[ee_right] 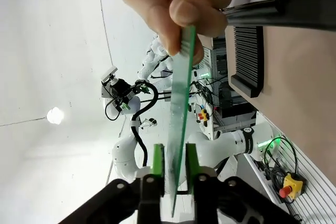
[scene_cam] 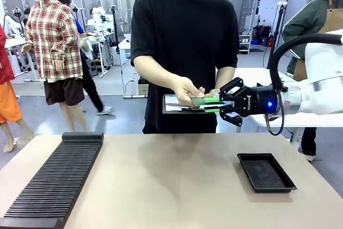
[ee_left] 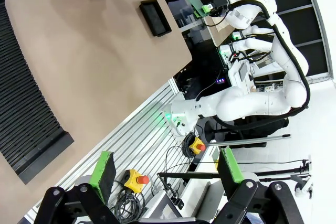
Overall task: Inspect the PCB.
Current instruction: Pick up the Blank PCB that the human is holding, then place the Blank PCB in the ESD tray.
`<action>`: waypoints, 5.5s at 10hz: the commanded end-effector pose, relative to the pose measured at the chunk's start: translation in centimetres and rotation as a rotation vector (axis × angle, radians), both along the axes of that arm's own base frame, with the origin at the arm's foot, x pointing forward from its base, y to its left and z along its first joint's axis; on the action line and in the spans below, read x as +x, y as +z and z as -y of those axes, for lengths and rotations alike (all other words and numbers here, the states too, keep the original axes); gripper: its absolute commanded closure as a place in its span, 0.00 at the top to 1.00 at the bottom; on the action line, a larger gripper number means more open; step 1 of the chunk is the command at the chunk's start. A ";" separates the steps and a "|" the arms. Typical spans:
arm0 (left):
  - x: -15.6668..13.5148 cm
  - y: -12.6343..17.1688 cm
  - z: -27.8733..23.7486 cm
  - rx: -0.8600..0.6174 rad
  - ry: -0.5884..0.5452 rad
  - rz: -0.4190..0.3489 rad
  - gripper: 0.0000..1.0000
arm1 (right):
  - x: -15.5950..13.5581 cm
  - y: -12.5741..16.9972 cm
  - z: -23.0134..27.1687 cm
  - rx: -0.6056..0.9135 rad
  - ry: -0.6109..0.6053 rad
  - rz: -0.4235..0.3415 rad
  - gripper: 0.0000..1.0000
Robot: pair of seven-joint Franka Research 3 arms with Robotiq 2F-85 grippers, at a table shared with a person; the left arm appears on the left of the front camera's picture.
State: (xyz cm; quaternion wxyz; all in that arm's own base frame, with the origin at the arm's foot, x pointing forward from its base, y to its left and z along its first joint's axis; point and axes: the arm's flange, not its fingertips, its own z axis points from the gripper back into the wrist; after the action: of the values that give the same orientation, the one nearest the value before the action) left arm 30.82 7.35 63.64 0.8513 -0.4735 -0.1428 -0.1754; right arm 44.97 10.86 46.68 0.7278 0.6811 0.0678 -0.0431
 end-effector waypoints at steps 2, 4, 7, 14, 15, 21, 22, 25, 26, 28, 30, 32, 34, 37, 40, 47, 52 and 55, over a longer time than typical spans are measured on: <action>0.2 0.3 0.0 0.008 -0.002 -0.005 1.00 | 0.5 0.5 -1.0 -0.005 -0.027 -0.010 0.00; 0.2 0.3 0.0 0.008 -0.002 -0.005 1.00 | 0.4 0.0 -1.1 -0.002 -0.027 -0.011 0.00; 0.2 0.3 0.0 0.008 -0.002 -0.005 1.00 | 0.1 0.0 -0.3 -0.010 -0.005 0.003 0.00; 0.2 0.3 0.0 0.008 -0.002 -0.005 1.00 | 0.1 0.0 -0.3 -0.010 -0.005 0.003 0.00; 0.2 0.3 0.0 0.008 -0.002 -0.005 1.00 | 0.1 0.0 -0.3 -0.010 -0.005 0.003 0.00; 0.2 0.3 0.0 0.008 -0.002 -0.005 1.00 | 0.1 0.0 -0.3 -0.010 -0.005 0.003 0.00; 0.2 0.3 0.0 0.008 -0.002 -0.005 1.00 | 0.1 0.0 -0.3 -0.010 -0.005 0.003 0.00; 0.2 0.3 0.0 0.008 -0.002 -0.005 1.00 | 0.1 0.0 -0.3 -0.010 -0.005 0.003 0.00; 0.2 0.3 0.0 0.008 -0.002 -0.005 1.00 | 0.1 0.0 -0.3 -0.010 -0.005 0.003 0.00; 0.2 0.3 0.0 0.008 -0.002 -0.005 1.00 | 0.1 0.0 -0.3 -0.010 -0.005 0.003 0.00; 0.2 0.3 0.0 0.008 -0.002 -0.005 1.00 | 0.1 0.0 -0.3 -0.010 -0.005 0.003 0.00; 0.2 0.3 0.0 0.008 -0.002 -0.005 1.00 | 0.1 0.0 -0.3 -0.010 -0.005 0.003 0.00; 0.2 0.3 0.0 0.008 -0.002 -0.005 1.00 | 0.1 0.0 -0.3 -0.010 -0.005 0.003 0.00; 0.2 0.3 0.0 0.008 -0.002 -0.005 1.00 | 0.1 0.0 -0.3 -0.010 -0.005 0.003 0.00; 0.2 0.3 0.0 0.008 -0.002 -0.005 1.00 | 0.1 0.0 -0.3 -0.010 -0.005 0.003 0.00; 0.2 0.3 0.0 0.008 -0.002 -0.005 1.00 | -3.0 1.3 8.2 -0.357 -0.011 0.170 0.03; 0.2 0.3 0.0 0.008 -0.002 -0.005 1.00 | -2.8 -4.6 13.1 -0.649 0.026 0.282 0.03; 0.2 0.3 0.0 0.008 -0.002 -0.005 1.00 | -0.9 -9.1 14.5 -0.783 0.023 0.315 0.03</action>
State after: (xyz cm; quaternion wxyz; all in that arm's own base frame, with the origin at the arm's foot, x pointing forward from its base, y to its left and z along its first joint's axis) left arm 30.82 7.36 63.64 0.8511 -0.4737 -0.1428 -0.1754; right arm 43.06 -3.59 38.41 0.9285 0.3654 -0.0480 0.0442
